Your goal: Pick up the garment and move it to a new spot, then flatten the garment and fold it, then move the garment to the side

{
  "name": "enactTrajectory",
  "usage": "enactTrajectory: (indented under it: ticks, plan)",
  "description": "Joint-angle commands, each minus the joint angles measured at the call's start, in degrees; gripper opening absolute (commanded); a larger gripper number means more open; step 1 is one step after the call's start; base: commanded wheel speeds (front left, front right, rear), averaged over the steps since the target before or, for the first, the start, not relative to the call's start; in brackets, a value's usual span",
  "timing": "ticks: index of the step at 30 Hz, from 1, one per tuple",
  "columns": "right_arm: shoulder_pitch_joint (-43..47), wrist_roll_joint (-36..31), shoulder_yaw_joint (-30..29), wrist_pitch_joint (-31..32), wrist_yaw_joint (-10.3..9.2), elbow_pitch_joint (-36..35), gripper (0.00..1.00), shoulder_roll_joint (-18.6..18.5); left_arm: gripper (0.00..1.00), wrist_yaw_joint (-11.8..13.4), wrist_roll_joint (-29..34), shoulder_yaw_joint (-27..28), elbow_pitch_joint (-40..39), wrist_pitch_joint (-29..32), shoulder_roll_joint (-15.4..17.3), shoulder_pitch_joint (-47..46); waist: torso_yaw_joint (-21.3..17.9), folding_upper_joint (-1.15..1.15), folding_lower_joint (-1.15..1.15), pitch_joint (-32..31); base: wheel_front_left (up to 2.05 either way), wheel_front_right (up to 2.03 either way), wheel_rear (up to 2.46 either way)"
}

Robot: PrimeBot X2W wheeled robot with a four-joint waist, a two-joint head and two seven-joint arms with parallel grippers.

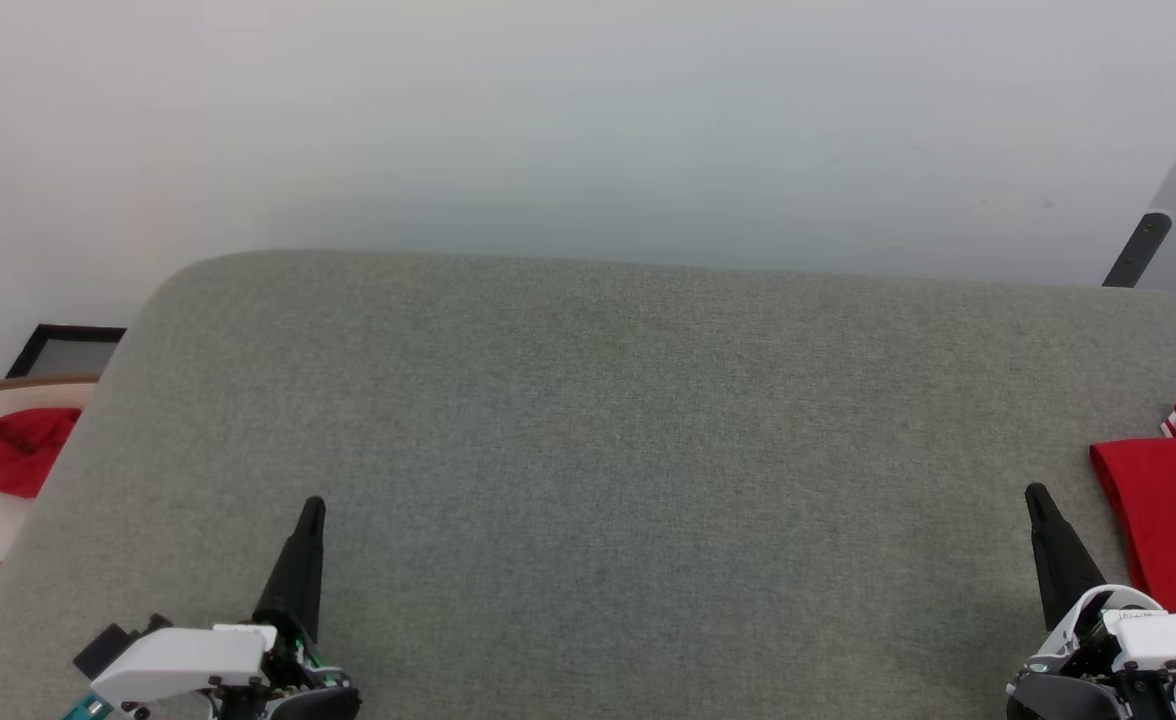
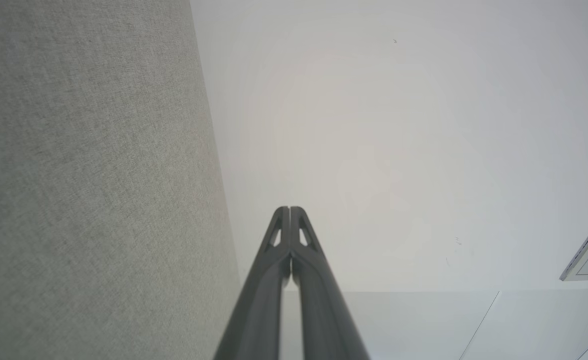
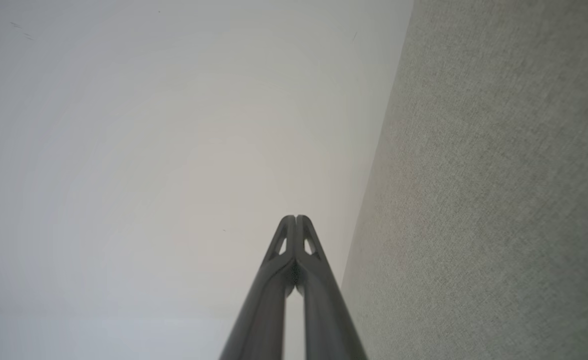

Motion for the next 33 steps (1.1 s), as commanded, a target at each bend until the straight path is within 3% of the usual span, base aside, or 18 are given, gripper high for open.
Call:
enactTrajectory:
  ticks: [1, 33]
  plan:
    - [-0.2, 0.3, 0.2, 0.0, -0.02, 0.0, 0.00, 0.1, 0.00, -0.2, 0.2, 0.2, 0.1, 0.2, -0.1, -0.6, 0.0, 0.00, 0.00, 0.0, 0.00, 0.00, 0.00]
    - [-0.2, 0.3, 0.2, 0.0, -0.02, 0.0, 0.00, 0.1, 0.00, -0.2, 0.4, 0.3, 0.1, 0.3, -0.2, -0.6, 0.0, 0.00, 0.00, 0.0, 0.00, 0.00, 0.00]
